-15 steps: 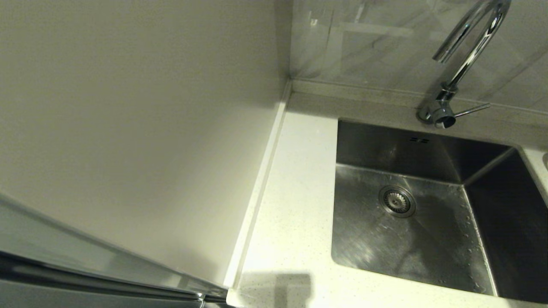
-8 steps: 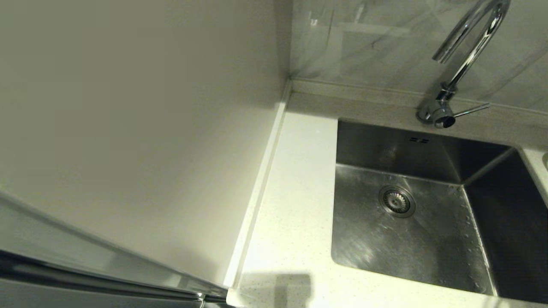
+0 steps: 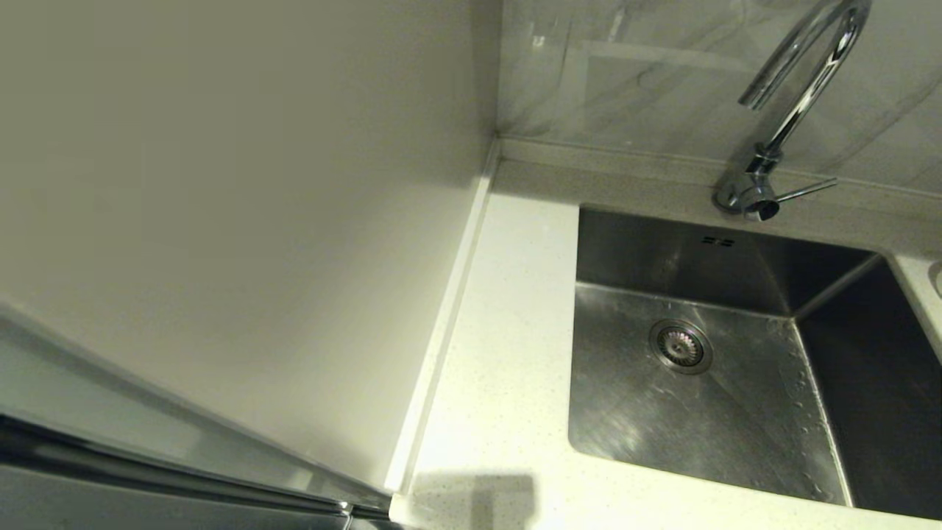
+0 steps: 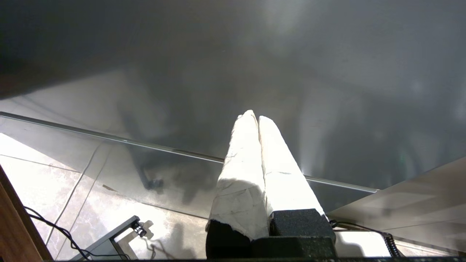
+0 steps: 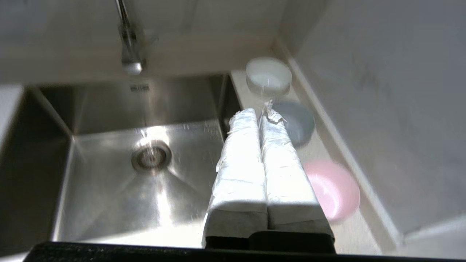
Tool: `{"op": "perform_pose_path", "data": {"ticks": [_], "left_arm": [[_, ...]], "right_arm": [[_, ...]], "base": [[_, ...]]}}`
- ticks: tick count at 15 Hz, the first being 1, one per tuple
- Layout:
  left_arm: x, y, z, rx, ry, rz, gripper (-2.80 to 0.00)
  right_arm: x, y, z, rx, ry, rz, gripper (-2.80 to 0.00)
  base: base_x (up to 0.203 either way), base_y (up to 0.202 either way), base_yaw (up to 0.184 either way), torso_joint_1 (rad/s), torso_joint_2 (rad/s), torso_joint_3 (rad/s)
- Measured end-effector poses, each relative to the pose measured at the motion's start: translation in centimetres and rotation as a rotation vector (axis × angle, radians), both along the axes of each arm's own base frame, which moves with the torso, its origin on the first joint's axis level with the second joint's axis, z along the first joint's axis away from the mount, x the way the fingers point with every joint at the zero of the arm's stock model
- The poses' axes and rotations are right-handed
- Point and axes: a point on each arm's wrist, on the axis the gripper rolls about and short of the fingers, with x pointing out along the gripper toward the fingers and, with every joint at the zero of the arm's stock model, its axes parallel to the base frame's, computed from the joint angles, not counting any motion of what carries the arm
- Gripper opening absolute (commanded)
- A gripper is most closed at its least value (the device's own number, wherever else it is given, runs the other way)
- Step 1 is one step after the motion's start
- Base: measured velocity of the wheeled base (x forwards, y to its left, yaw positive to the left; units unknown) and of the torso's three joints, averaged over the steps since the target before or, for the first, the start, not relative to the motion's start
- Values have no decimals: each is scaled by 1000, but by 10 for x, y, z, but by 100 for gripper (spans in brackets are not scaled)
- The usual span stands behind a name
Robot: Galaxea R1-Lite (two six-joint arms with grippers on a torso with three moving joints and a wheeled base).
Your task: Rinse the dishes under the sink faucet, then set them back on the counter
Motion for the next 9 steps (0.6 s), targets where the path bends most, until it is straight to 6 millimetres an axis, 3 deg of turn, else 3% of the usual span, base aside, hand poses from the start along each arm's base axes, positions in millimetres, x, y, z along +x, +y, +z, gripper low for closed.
{"op": "perform_pose_path", "data": {"ticks": [4, 9], "left_arm": [[0, 0, 0, 0, 0, 0, -280], [0, 0, 0, 0, 0, 0, -280]], "right_arm": [[15, 3, -62, -13, 63, 90, -280], [67, 7, -122, -196, 31, 252, -280]], "base": [[0, 0, 0, 0, 0, 0], [0, 0, 0, 0, 0, 0]]}}
